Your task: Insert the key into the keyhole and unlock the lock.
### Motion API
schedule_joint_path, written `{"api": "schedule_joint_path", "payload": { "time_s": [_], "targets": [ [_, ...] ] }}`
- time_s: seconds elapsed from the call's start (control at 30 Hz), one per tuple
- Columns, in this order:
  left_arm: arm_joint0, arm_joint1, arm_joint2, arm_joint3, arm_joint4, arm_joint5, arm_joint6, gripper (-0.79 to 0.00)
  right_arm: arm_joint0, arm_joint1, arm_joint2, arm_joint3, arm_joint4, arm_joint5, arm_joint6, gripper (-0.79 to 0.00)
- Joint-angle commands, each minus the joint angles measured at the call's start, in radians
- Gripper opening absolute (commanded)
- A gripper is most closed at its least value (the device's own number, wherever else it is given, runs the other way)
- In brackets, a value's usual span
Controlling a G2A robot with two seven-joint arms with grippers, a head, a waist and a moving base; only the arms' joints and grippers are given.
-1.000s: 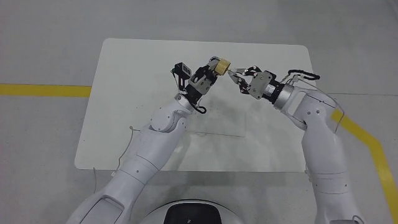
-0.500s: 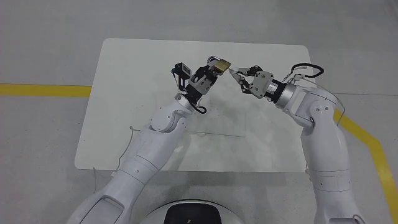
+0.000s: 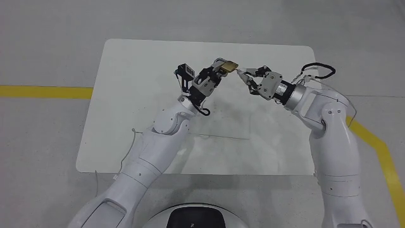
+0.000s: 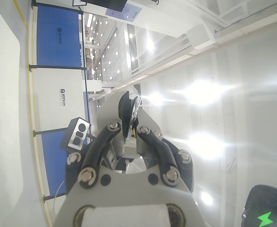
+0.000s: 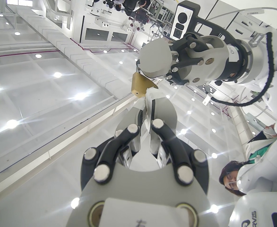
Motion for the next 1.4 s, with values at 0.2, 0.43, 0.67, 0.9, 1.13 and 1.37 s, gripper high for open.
{"api": "schedule_joint_path", "payload": {
  "time_s": [0.2,0.43,0.67,0.9,1.13,1.37],
  "targets": [
    [0.000,0.000,0.000,0.000,0.000,0.000,0.000,-0.785,-0.014,0.010,-0.003,-0.032,-0.112,0.007,0.087,-0.545],
    [0.000,0.000,0.000,0.000,0.000,0.000,0.000,-0.785,-0.032,0.021,0.004,-0.053,-0.200,0.006,0.157,-0.219],
    [0.000,0.000,0.000,0.000,0.000,0.000,0.000,-0.785,-0.050,0.030,0.018,-0.068,-0.269,-0.026,0.236,-0.012],
    [0.000,0.000,0.000,0.000,0.000,0.000,0.000,-0.785,-0.072,0.041,0.043,-0.105,-0.392,-0.107,0.327,0.000],
    [0.000,0.000,0.000,0.000,0.000,0.000,0.000,-0.785,-0.072,0.041,0.043,-0.105,-0.392,-0.107,0.327,0.000],
    [0.000,0.000,0.000,0.000,0.000,0.000,0.000,-0.785,-0.072,0.041,0.043,-0.105,-0.392,-0.107,0.327,0.000]
  ]
}}
